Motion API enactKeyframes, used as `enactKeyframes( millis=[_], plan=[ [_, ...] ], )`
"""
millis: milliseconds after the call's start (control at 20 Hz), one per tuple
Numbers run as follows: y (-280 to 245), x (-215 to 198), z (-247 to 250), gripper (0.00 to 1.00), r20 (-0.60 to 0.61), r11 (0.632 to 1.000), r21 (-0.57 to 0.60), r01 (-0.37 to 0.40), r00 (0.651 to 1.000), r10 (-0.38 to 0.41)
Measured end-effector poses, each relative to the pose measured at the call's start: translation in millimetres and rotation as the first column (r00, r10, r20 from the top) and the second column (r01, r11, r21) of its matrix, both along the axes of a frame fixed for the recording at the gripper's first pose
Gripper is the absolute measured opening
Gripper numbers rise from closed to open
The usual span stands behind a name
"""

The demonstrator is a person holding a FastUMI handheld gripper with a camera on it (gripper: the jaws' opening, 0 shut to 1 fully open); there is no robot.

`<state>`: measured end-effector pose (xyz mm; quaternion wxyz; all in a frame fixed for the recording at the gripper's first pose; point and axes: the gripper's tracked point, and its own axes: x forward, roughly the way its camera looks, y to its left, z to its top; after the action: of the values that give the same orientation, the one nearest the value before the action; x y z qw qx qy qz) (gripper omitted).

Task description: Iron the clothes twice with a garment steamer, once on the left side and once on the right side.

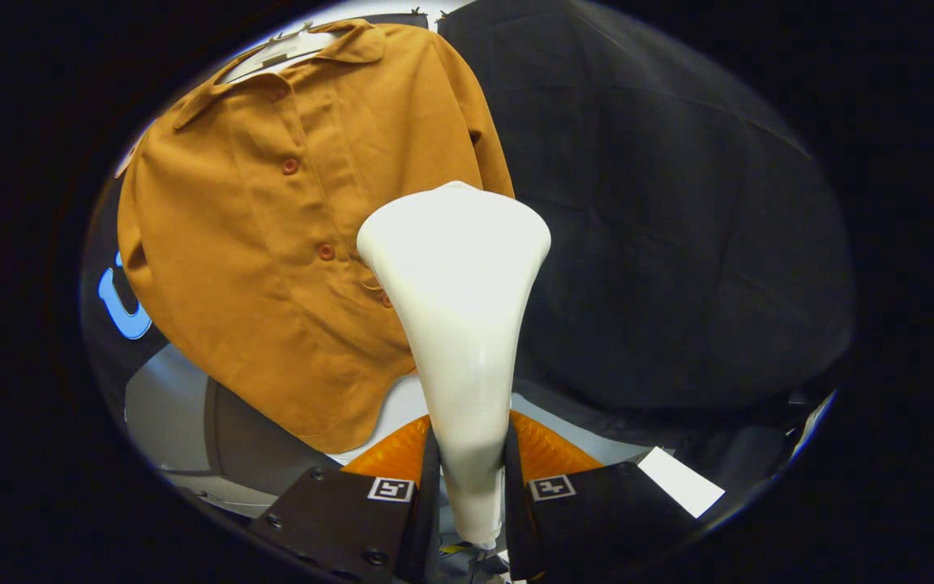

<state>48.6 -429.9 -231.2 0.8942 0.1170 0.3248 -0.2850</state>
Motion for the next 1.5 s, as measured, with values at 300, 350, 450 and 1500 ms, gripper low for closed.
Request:
enactKeyframes(
  millis=[300,350,450,1500],
  plan=[
    [44,-6,44,0.37,0.095,0.996,-0.078,-0.047,0.994,0.054],
    [52,-5,52,0.37,0.113,0.995,-0.090,-0.052,0.992,0.062],
    [68,-3,69,0.36,0.152,0.991,-0.111,-0.068,0.985,0.085],
    [345,5,186,0.36,0.406,0.872,-0.228,-0.433,0.772,0.489]
  ],
)
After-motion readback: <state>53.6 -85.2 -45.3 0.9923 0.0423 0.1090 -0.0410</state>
